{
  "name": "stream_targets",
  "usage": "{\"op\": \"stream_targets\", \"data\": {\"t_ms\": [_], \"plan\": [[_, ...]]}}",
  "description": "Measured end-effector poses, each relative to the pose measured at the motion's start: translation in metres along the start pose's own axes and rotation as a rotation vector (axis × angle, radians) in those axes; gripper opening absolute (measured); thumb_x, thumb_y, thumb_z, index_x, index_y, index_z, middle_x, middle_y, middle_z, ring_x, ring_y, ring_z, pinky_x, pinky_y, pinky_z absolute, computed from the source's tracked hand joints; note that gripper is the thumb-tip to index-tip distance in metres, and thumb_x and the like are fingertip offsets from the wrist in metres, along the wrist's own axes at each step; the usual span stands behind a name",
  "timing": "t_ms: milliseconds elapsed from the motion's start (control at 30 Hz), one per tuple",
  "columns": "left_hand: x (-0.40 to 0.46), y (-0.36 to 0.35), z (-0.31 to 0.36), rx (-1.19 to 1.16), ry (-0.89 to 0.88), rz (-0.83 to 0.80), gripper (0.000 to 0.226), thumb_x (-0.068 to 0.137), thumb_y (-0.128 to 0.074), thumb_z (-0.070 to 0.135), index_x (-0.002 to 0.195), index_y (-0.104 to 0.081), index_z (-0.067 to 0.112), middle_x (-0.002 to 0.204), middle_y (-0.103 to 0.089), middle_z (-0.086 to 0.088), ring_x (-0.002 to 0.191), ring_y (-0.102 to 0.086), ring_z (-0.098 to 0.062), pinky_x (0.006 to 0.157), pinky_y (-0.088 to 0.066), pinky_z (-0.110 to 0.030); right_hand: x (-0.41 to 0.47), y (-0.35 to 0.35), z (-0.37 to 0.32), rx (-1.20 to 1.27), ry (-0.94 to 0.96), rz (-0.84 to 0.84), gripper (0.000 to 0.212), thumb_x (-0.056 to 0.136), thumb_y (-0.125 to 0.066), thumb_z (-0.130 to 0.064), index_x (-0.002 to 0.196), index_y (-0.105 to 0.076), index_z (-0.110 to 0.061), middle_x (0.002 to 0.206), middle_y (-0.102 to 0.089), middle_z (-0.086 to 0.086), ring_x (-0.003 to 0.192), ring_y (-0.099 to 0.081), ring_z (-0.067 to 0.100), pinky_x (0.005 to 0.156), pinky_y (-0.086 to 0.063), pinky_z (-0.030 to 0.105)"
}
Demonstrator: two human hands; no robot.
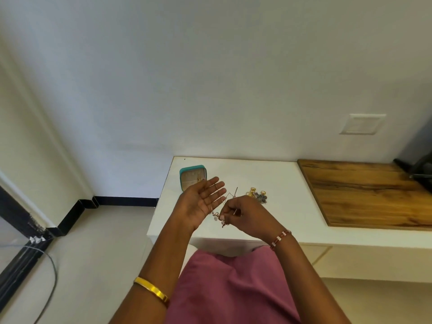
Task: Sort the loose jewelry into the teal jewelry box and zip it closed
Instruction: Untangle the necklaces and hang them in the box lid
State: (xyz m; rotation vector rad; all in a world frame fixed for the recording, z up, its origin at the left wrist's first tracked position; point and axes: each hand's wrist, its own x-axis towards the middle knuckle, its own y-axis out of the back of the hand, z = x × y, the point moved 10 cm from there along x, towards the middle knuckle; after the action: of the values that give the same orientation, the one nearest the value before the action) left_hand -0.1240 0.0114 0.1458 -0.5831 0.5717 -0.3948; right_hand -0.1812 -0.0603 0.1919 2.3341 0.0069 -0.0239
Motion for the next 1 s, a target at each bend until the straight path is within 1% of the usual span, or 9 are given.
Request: {"op": "stream_targets", "data": {"t_ms": [67,133,200,333,433,533,667,833,1000], "plan": [[-0.002,-0.001,0.003,-0.065,-0.017,-0.006,0.023,0.095,-0.042,0.016,0.101,-0.06,0.004,0.101,-0.066,-0.014,0.094,-0.063,-0.028,0.084,-0.049,-0.037,-0.002,-0.002,0.004,-0.045,-0.006,0.006,0.013,0.085,-0.061,-0.015,0.083,-0.07,-0.006,0.089,-0.072,0.007,0.062,-0.051,-0.001,0.054,-0.035,0.003],[-0.003,-0.001,0.007,-0.123,-0.029,-0.011,0.022,0.094,-0.044,0.016,0.101,-0.061,0.004,0.098,-0.068,-0.013,0.095,-0.063,-0.028,0.091,-0.048,-0.04,-0.003,-0.003,0.009,-0.105,-0.019,0.014,0.011,0.085,-0.061,-0.015,0.082,-0.069,-0.008,0.091,-0.071,0.006,0.068,-0.055,0.001,0.055,-0.033,0.004],[-0.003,-0.001,0.012,-0.16,-0.044,-0.016,0.022,0.094,-0.045,0.016,0.101,-0.062,0.004,0.094,-0.071,-0.012,0.091,-0.066,-0.027,0.089,-0.05,-0.039,-0.003,-0.008,0.013,-0.141,-0.037,0.003,0.01,0.084,-0.061,-0.013,0.081,-0.069,-0.007,0.093,-0.071,0.007,0.08,-0.061,0.011,0.061,-0.038,0.012],[-0.004,-0.002,0.015,-0.184,-0.068,-0.048,0.023,0.093,-0.046,0.018,0.102,-0.063,0.006,0.092,-0.073,-0.01,0.085,-0.07,-0.024,0.079,-0.055,-0.036,-0.004,-0.019,0.023,-0.142,-0.066,-0.042,0.008,0.081,-0.066,-0.013,0.082,-0.069,-0.006,0.096,-0.07,0.008,0.08,-0.06,0.014,0.07,-0.045,0.023],[-0.006,-0.005,0.012,-0.161,-0.076,-0.087,0.024,0.093,-0.045,0.018,0.103,-0.063,0.006,0.095,-0.072,-0.01,0.094,-0.067,-0.026,0.083,-0.053,-0.037,-0.007,-0.015,0.025,-0.022,-0.06,-0.026,0.008,0.078,-0.07,-0.016,0.079,-0.07,-0.008,0.084,-0.07,0.002,0.065,-0.056,-0.001,0.059,-0.039,0.009],[-0.009,-0.01,0.005,-0.113,-0.052,-0.14,0.027,0.094,-0.042,0.019,0.104,-0.062,0.004,0.096,-0.072,-0.012,0.089,-0.069,-0.026,0.081,-0.054,-0.037,-0.01,0.01,0.022,0.233,-0.059,0.149,0.007,0.081,-0.068,-0.014,0.076,-0.068,-0.009,0.067,-0.063,-0.005,0.053,-0.055,-0.004,0.055,-0.041,0.007],[-0.012,-0.016,-0.005,-0.044,-0.036,-0.179,0.029,0.095,-0.039,0.021,0.103,-0.062,0.005,0.097,-0.072,-0.011,0.088,-0.07,-0.024,0.082,-0.053,-0.035,-0.014,0.038,0.026,0.42,-0.094,0.381,0.009,0.084,-0.064,-0.013,0.075,-0.064,-0.012,0.067,-0.062,0.001,0.059,-0.055,0.011,0.059,-0.045,0.021],[-0.014,-0.024,-0.013,0.035,-0.039,-0.185,0.027,0.095,-0.04,0.019,0.1,-0.063,0.006,0.093,-0.073,-0.009,0.085,-0.071,-0.021,0.076,-0.056,-0.033,-0.021,0.054,0.027,0.331,-0.127,0.59,0.012,0.08,-0.069,-0.019,0.076,-0.061,-0.01,0.065,-0.057,-0.005,0.059,-0.05,0.005,0.052,-0.038,0.007],[-0.017,-0.03,-0.02,0.093,-0.045,-0.169,0.024,0.095,-0.043,0.018,0.097,-0.064,0.008,0.092,-0.073,-0.008,0.082,-0.071,-0.018,0.072,-0.058,-0.031,-0.018,0.047,0.022,0.1,-0.171,0.513,0.018,0.077,-0.071,-0.021,0.068,-0.057,-0.013,0.061,-0.05,-0.005,0.056,-0.044,0.006,0.05,-0.032,0.011]]}}
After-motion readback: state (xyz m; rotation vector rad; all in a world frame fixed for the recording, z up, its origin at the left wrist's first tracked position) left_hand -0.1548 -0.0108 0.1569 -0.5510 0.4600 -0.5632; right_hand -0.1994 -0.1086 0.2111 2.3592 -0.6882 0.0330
